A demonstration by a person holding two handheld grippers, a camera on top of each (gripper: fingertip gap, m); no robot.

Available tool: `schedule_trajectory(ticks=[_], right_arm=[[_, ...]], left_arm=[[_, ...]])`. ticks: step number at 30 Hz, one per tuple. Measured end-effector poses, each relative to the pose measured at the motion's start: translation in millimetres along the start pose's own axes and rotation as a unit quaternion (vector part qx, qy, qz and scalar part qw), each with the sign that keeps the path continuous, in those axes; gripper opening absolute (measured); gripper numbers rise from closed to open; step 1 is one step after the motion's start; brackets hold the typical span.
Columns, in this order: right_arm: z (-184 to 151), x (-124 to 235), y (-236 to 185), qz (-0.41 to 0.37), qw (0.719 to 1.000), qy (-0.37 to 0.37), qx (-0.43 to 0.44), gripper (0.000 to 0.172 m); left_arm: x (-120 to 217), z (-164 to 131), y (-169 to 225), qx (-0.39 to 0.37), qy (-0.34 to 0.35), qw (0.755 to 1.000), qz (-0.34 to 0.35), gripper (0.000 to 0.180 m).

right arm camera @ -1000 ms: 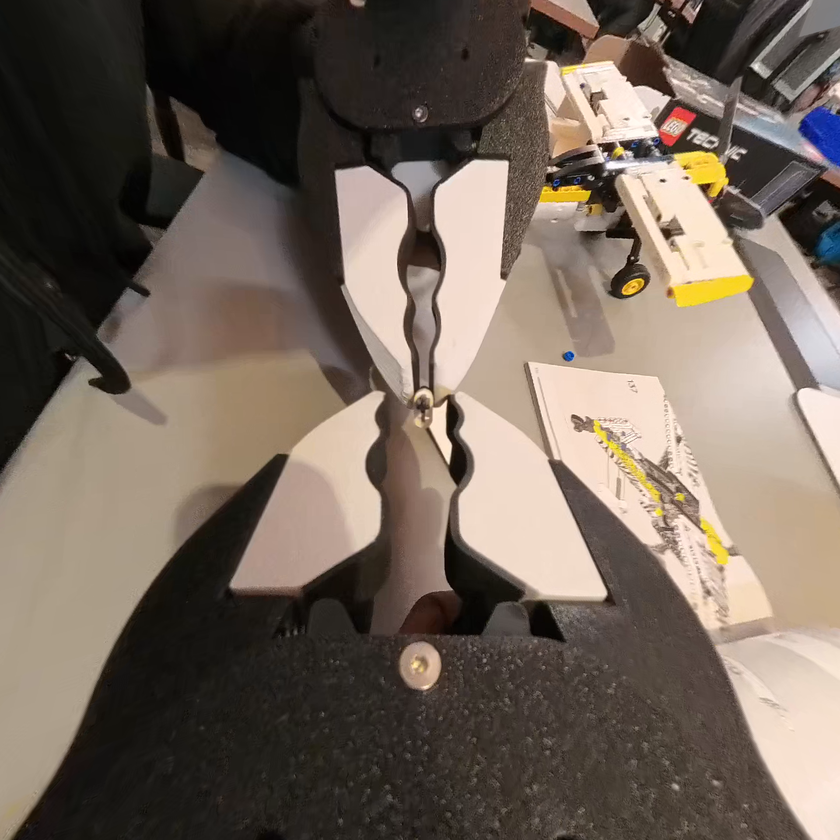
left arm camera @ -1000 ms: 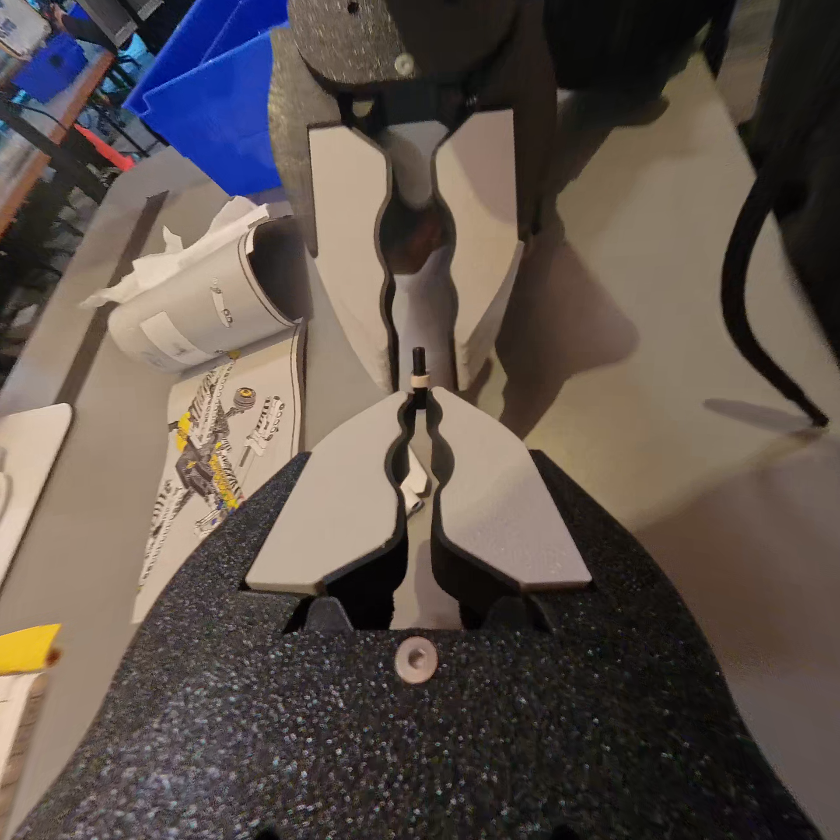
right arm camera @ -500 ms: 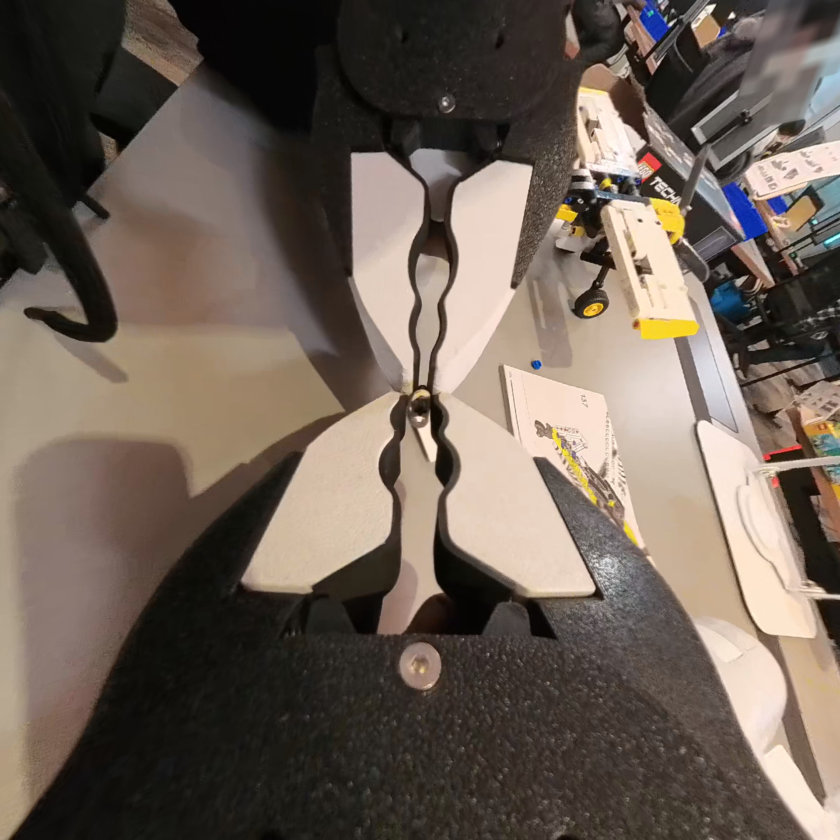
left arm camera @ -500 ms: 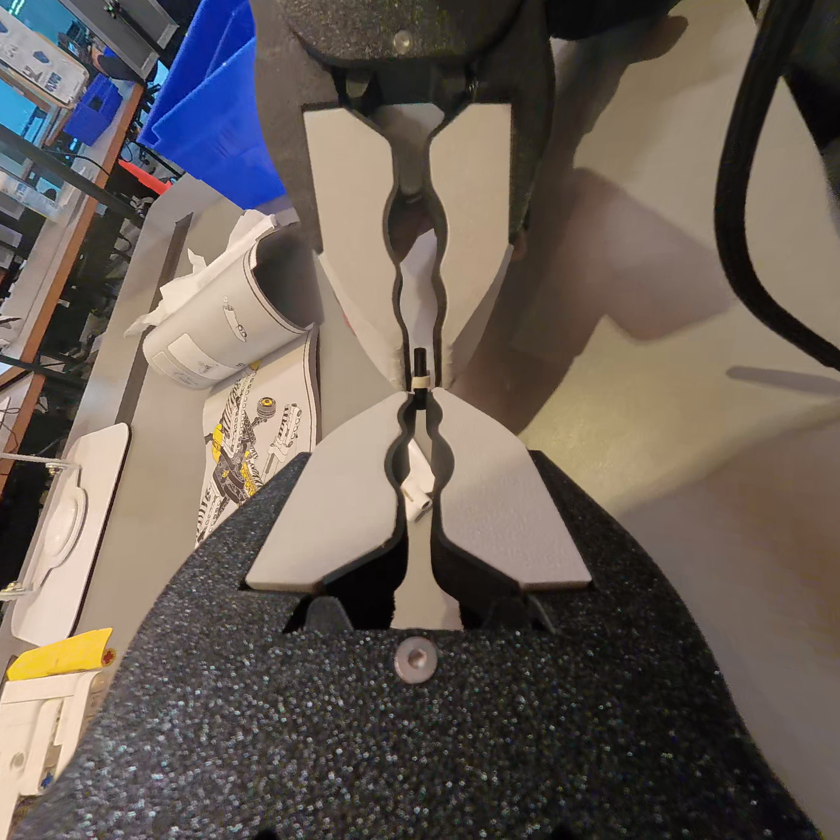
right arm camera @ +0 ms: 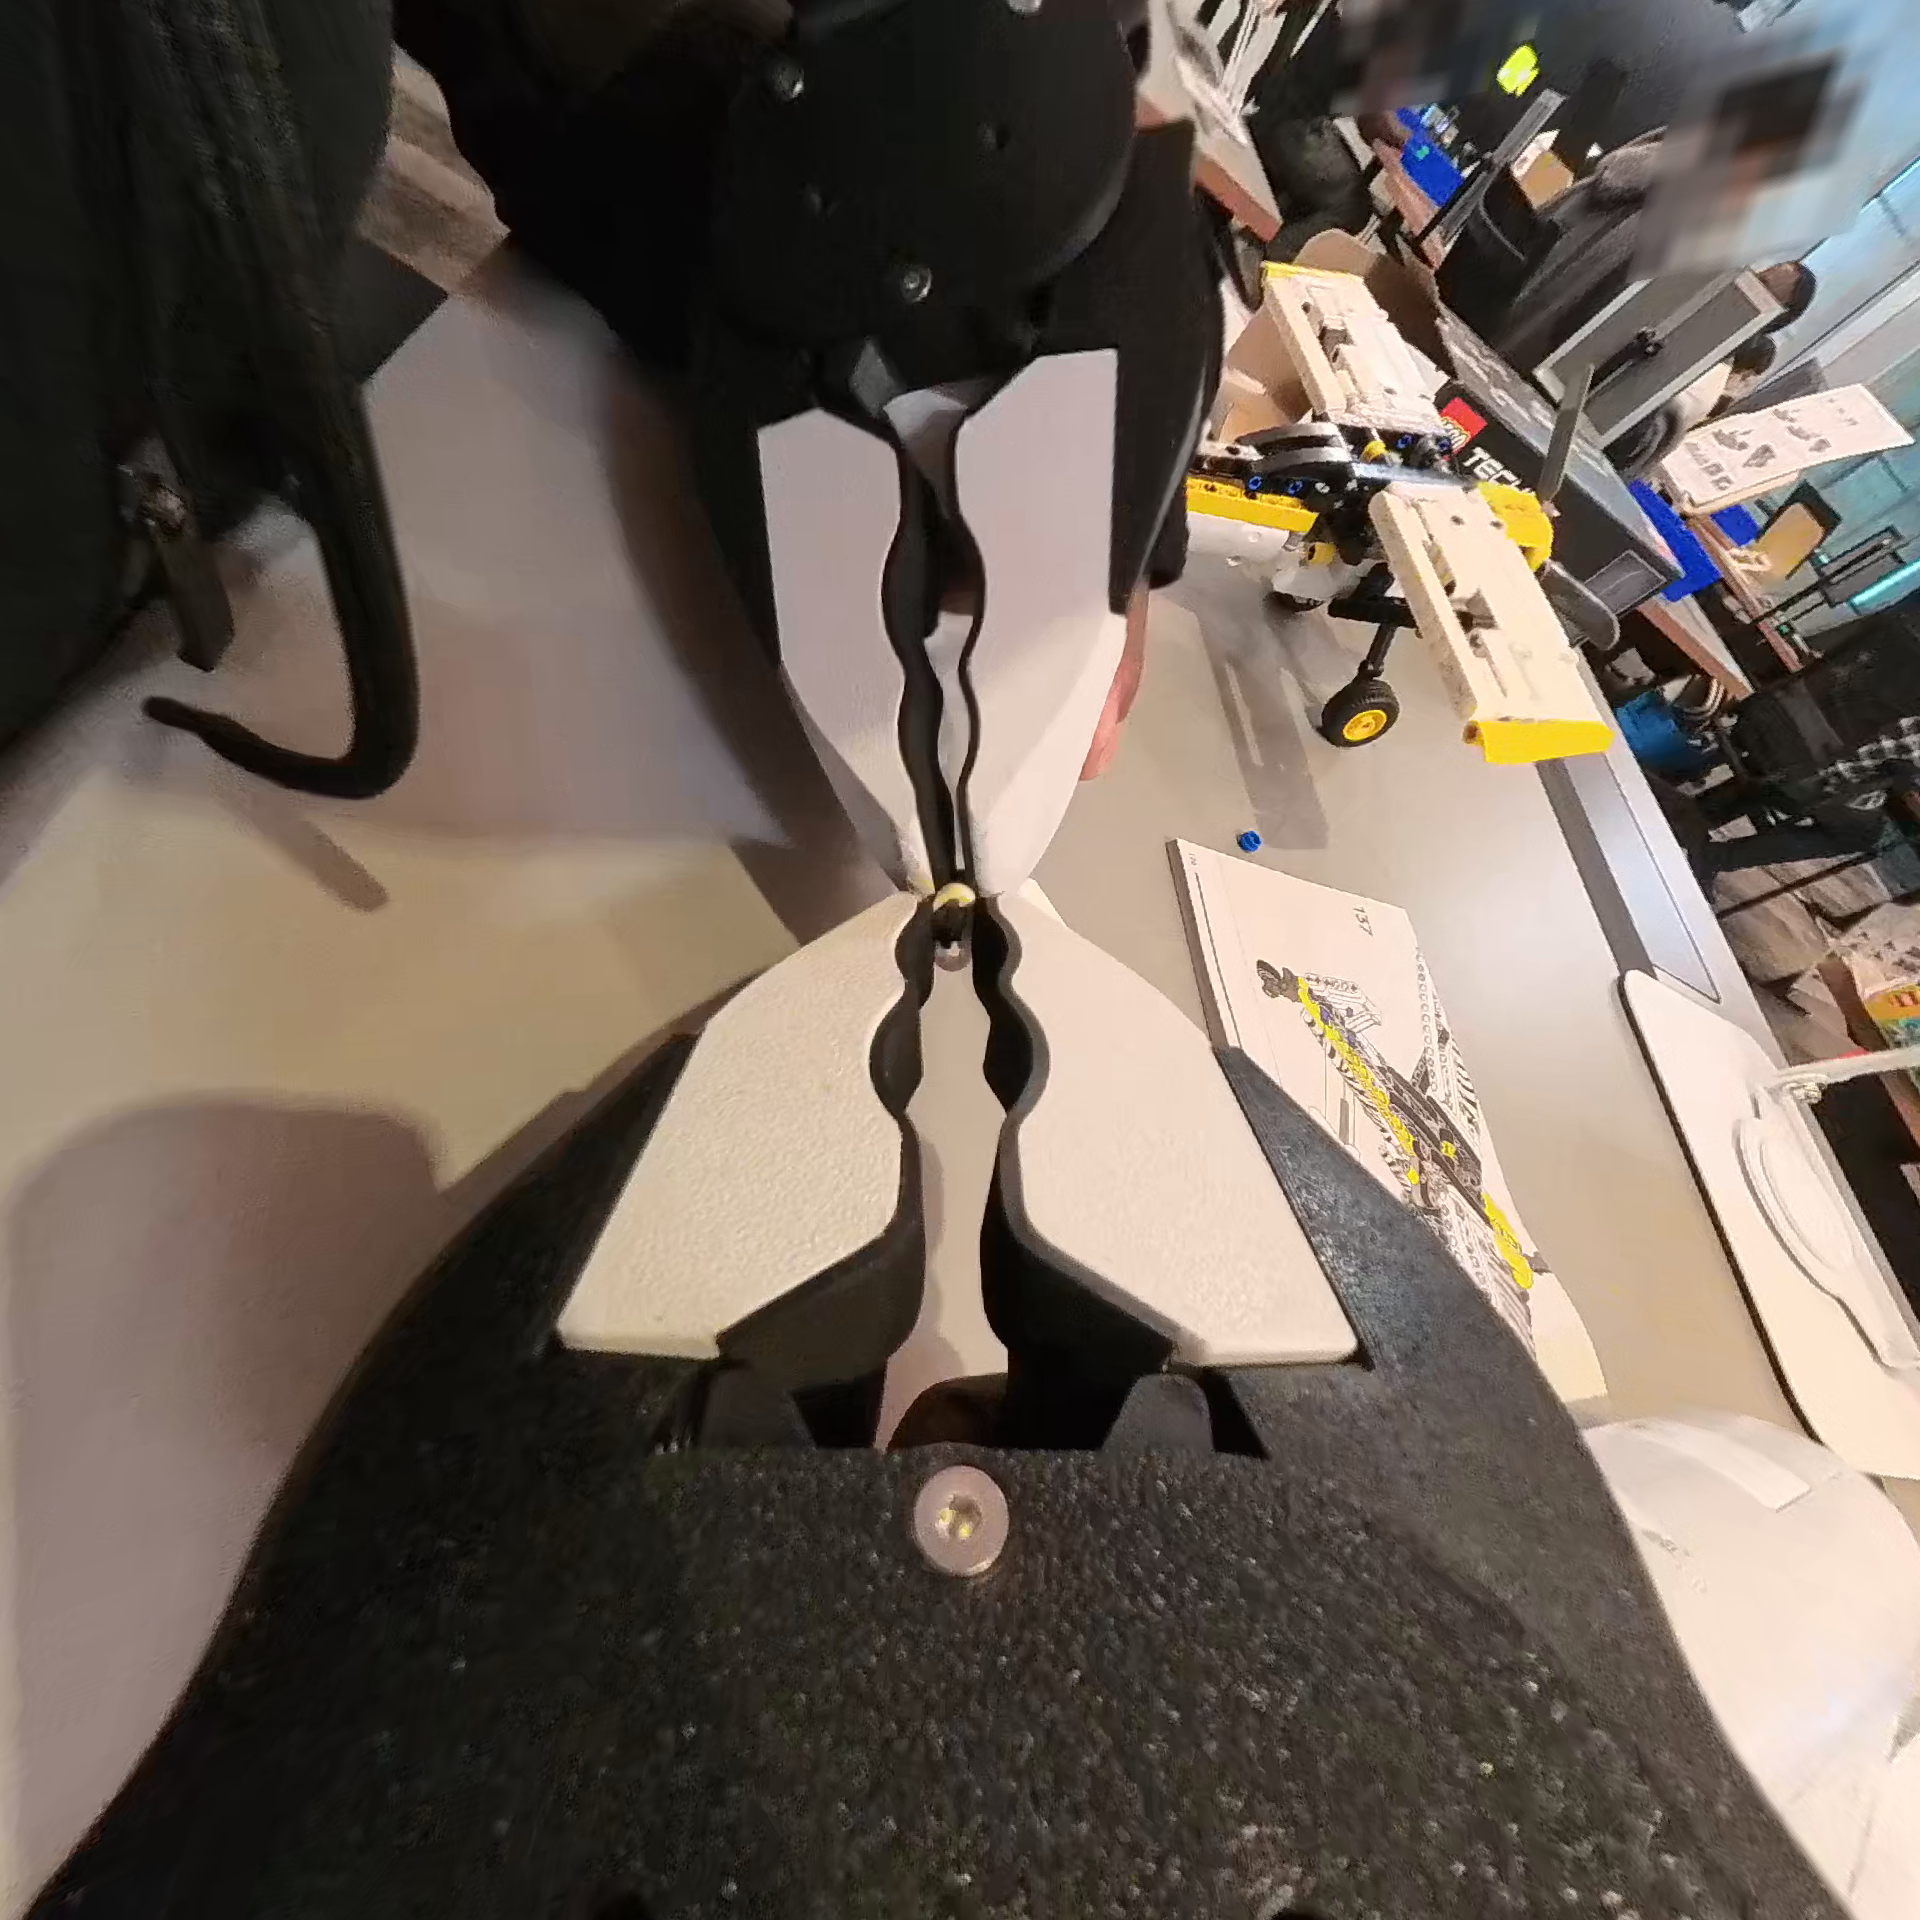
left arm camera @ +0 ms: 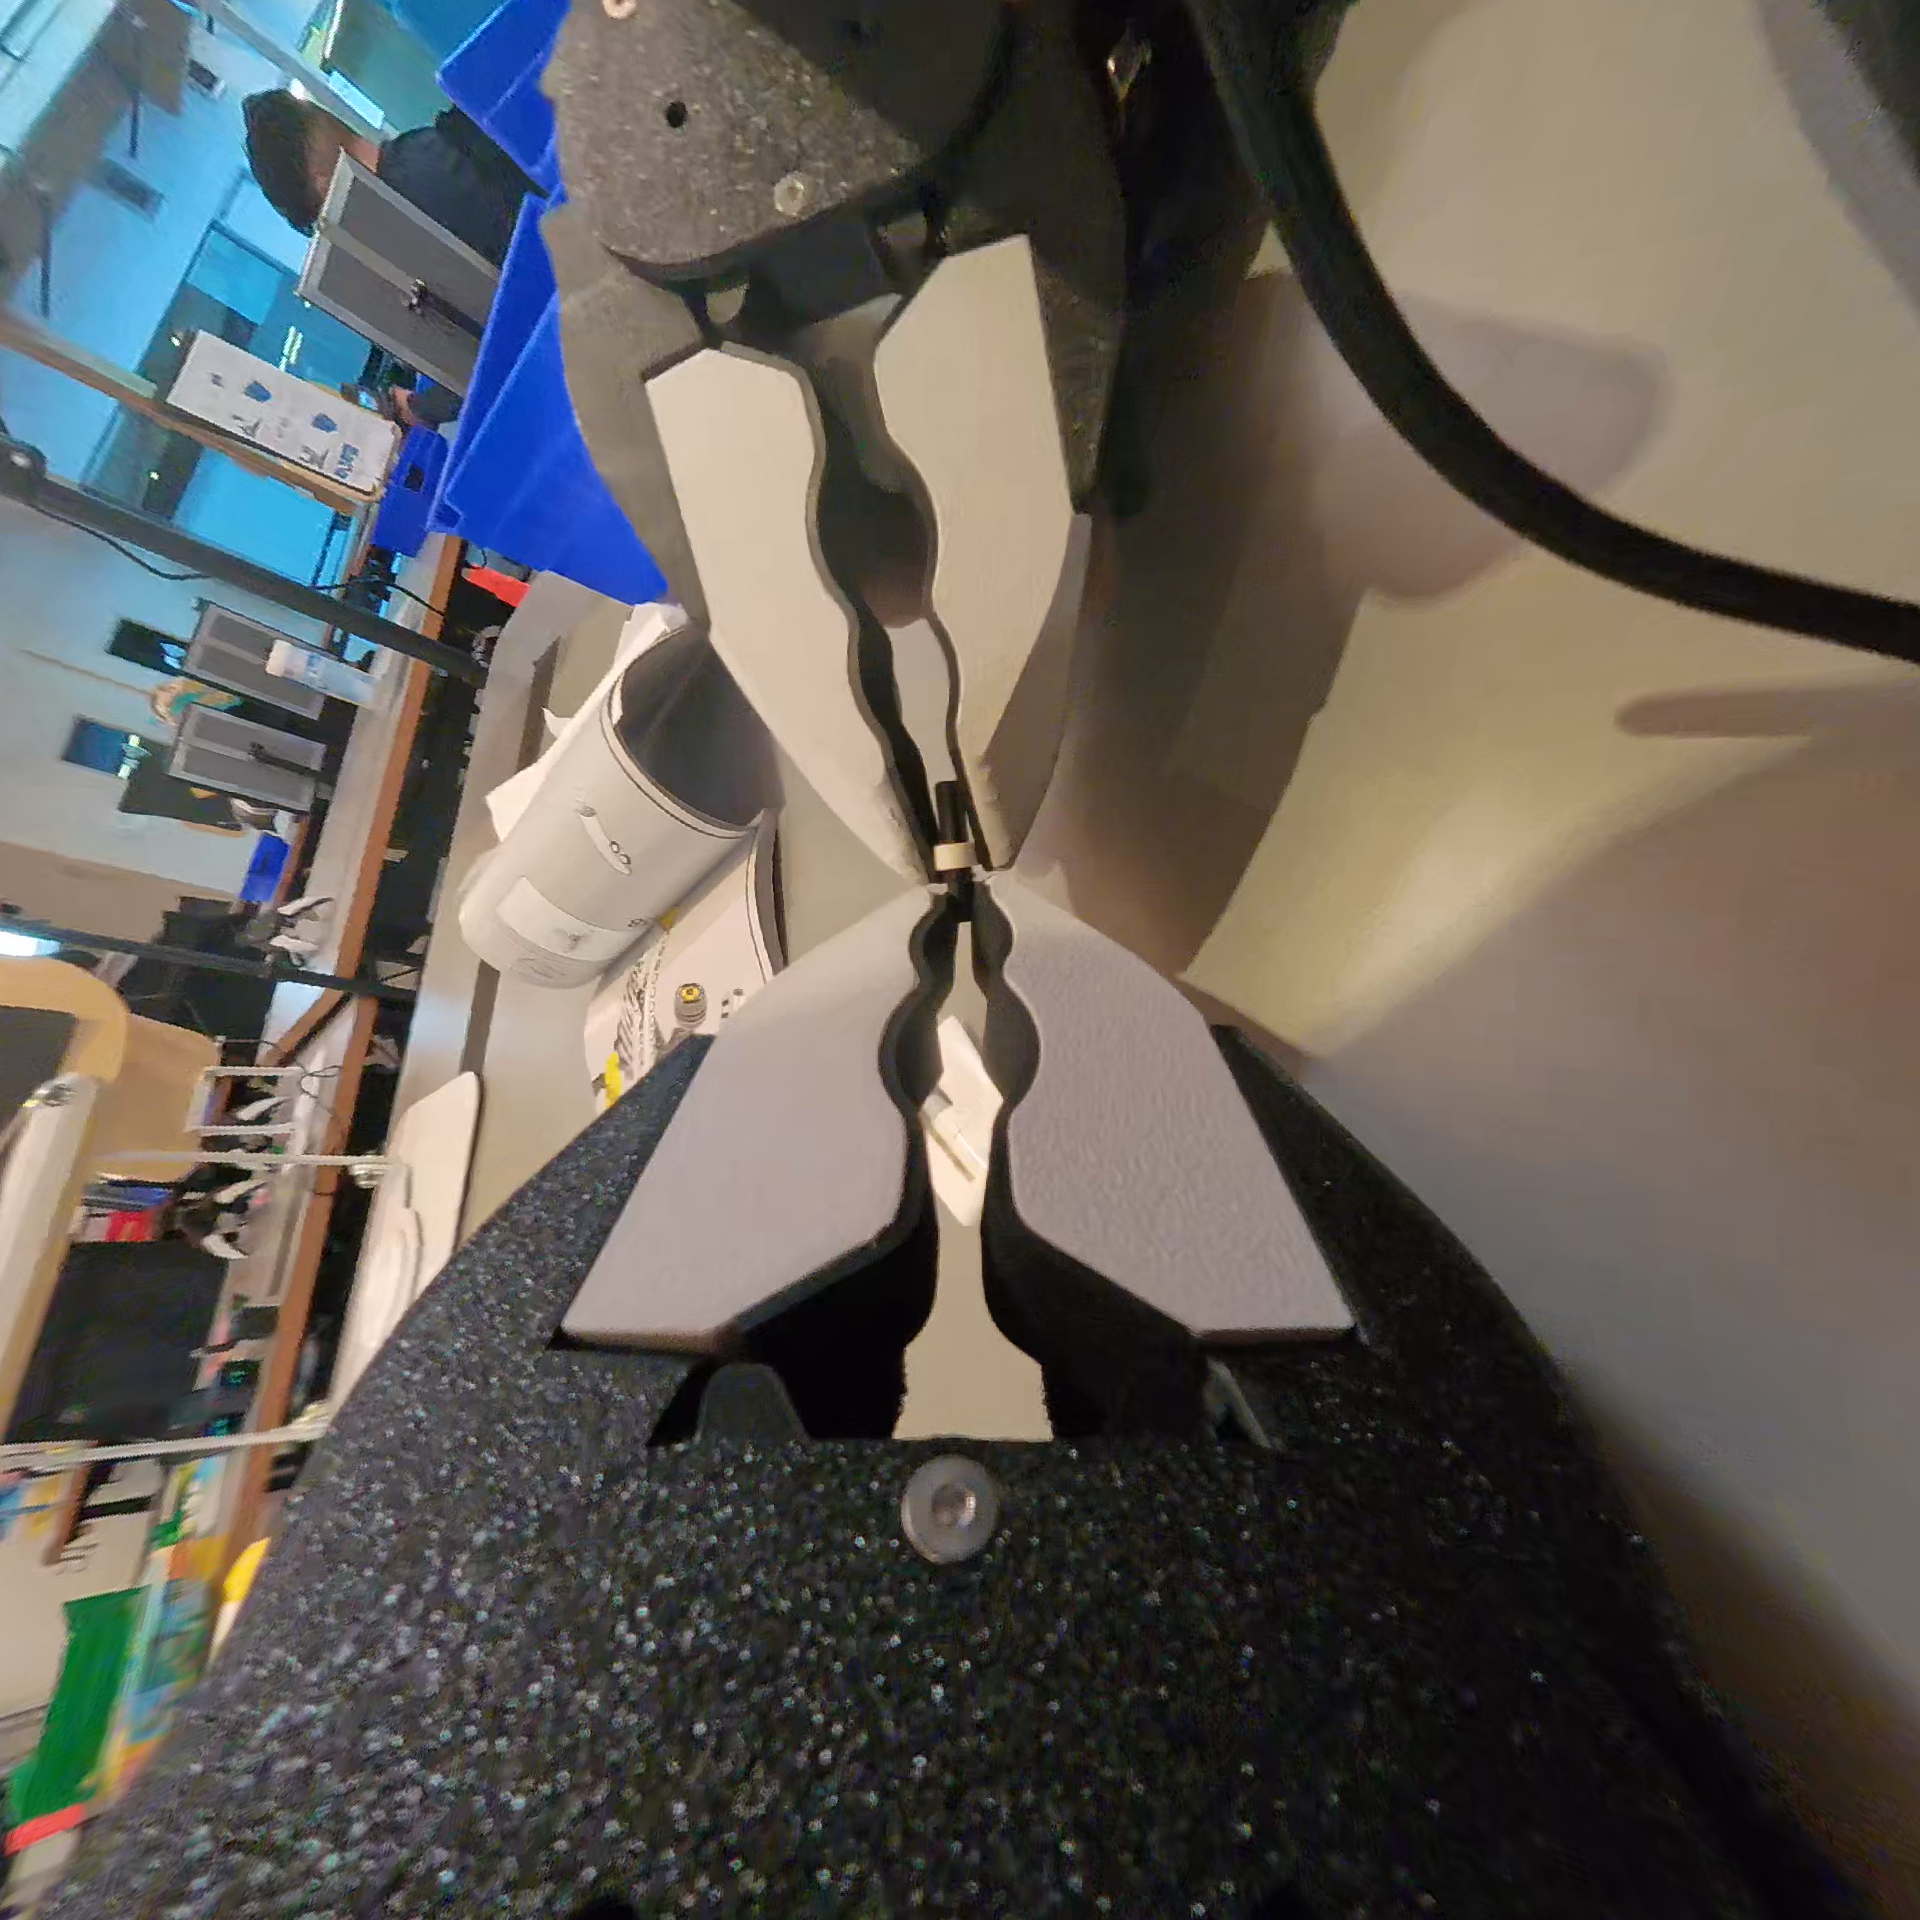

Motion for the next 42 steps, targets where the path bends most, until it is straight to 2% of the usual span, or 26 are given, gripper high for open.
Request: schedule_trajectory(ticks=[3, 20, 21, 22, 23, 24, 26, 28, 30, 35, 42], right_arm=[[-2.3, 3.0, -1.5, -0.006, 1.0, 0.013, -0.003, 0.007], [-2.9, 7.5, -6.3, 0.016, 0.999, 0.027, -0.008, 0.007], [-3.7, 9.9, -5.2, 0.015, 0.999, 0.029, -0.011, 0.007], [-6.9, 15.9, -1.3, 0.01, 0.999, 0.031, -0.021, 0.007], [-12.1, 23.9, 5.3, -0.003, 0.999, 0.032, -0.039, 0.007], [-17.3, 30.0, 10.9, -0.018, 0.998, 0.03, -0.046, 0.007], [-18.7, 32.1, 14.5, -0.025, 0.998, 0.033, -0.055, 0.007], [-14.0, 27.2, 10.0, -0.019, 0.998, 0.034, -0.054, 0.007], [-14.1, 23.4, 7.8, -0.024, 0.999, 0.019, -0.045, 0.007], [-15.5, 14.7, 11.6, -0.036, 0.997, -0.012, -0.068, 0.007], [-13.3, 1.1, 10.3, -0.045, 0.995, -0.051, -0.073, 0.007]], left_arm=[[-2.0, 0.7, -0.5, 0.019, 0.012, 1.0, -0.009, 0.005], [0.2, 1.6, 5.1, 0.016, 0.035, 0.999, -0.02, 0.004], [0.3, -0.3, 5.7, 0.013, 0.028, 0.999, -0.023, 0.001], [0.3, -14.7, 3.3, 0.004, -0.02, 1.0, -0.011, 0.001], [5.3, -28.4, 0.6, 0.013, -0.03, 0.999, -0.005, 0.001], [11.1, -29.5, -2.6, 0.05, -0.004, 0.999, -0.008, 0.0], [7.9, -23.1, -7.7, 0.031, -0.01, 0.999, 0.015, 0.0], [2.6, -12.0, -7.5, 0.042, 0.009, 0.999, -0.001, 0.0], [2.4, -8.7, -10.3, 0.045, 0.018, 0.999, 0.013, 0.001], [-10.4, -5.5, -11.2, 0.039, -0.027, 0.999, 0.025, 0.024], [-21.1, -5.8, -7.2, -0.002, -0.089, 0.995, 0.041, 0.027]])
Point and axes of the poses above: each gripper's, where its closed fingertips meet, x back along the fingers, z out of its top, y = z × x across the jaws, the point moved 6 cm from there along x, back along the fingers, and after that the axes turned 2 degrees about -z, right-handed, at the moved point
